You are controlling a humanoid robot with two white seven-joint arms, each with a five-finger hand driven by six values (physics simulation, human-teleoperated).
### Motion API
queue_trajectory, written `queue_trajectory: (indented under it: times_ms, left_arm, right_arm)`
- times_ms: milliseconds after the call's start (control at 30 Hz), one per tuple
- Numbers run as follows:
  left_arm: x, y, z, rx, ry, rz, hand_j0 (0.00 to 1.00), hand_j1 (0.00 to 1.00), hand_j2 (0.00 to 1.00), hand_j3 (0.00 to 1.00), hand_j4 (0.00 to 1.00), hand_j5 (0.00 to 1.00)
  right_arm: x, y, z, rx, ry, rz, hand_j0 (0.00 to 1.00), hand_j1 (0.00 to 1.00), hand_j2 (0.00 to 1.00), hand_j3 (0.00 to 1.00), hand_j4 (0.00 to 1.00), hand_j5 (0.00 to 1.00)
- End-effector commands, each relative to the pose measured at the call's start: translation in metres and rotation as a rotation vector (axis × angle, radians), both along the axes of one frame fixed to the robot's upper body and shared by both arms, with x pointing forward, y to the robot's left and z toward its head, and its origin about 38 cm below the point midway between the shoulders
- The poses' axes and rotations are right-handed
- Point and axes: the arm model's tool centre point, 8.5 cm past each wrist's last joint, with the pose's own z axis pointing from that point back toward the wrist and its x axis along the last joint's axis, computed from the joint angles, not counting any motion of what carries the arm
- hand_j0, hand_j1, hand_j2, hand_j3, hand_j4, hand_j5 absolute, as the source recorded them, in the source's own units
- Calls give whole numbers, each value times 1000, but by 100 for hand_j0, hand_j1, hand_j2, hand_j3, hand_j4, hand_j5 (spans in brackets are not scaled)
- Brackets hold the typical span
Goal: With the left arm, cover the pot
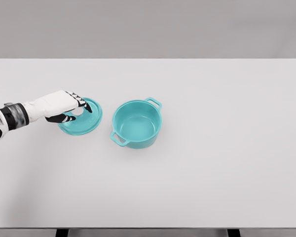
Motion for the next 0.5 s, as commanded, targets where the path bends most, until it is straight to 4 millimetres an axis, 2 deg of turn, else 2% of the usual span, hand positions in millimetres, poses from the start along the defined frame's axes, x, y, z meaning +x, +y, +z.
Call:
queue_trajectory:
  times_ms: [0,100,467]
  left_arm:
    - [0,0,0,-7,2,2,61,61,61,61,61,61]
    - [0,0,1,-7,1,2,56,56,56,56,56,56]
    - [0,1,8,-10,-13,-3,55,55,55,55,55,55]
  right_arm:
    - [0,0,0,0,0,0,100,100,100,100,100,100]
    - [0,0,0,0,0,0,100,100,100,100,100,100]
    - [0,0,0,0,0,0,100,100,100,100,100,100]
